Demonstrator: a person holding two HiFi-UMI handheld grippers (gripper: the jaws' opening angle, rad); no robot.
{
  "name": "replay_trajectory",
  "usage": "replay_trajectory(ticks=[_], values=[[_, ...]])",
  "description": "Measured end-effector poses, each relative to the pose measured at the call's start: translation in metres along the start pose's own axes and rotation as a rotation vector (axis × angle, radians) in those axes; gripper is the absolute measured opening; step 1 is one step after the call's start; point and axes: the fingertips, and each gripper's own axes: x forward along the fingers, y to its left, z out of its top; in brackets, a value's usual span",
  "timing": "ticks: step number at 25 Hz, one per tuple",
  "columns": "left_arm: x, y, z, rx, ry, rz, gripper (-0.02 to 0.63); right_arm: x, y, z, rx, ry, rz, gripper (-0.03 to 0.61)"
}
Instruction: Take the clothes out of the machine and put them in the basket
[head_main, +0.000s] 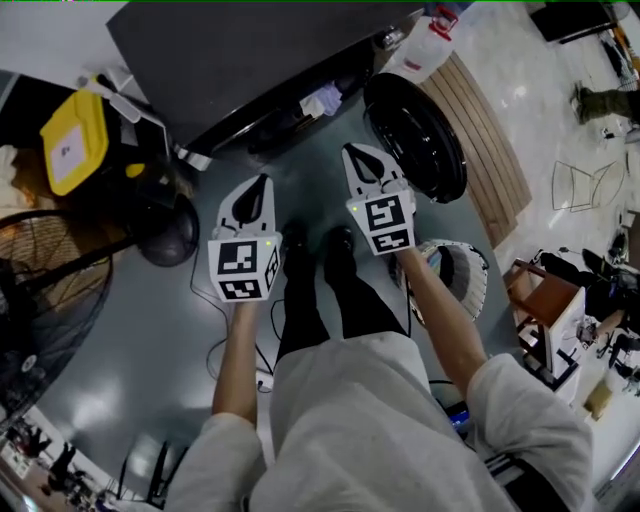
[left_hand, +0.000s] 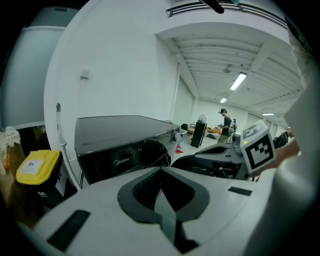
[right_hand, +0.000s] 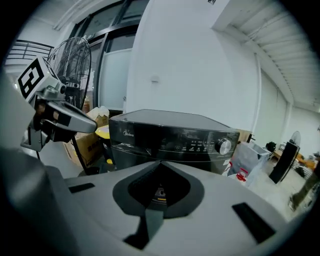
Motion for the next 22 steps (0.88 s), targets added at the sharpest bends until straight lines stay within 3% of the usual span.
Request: replay_trajectory(ticks=[10, 22], values=[[0.034, 0.016, -0.038, 0.004, 0.031, -0.035, 0.018, 0.048, 0.015, -0.030, 0.008, 0.020, 0.019, 0.023], [0.113, 0.013, -0.084, 0.021, 0.049, -0.073, 0.017, 0.092, 0.010, -0.105, 0.056, 0.048, 0.013, 0.023]])
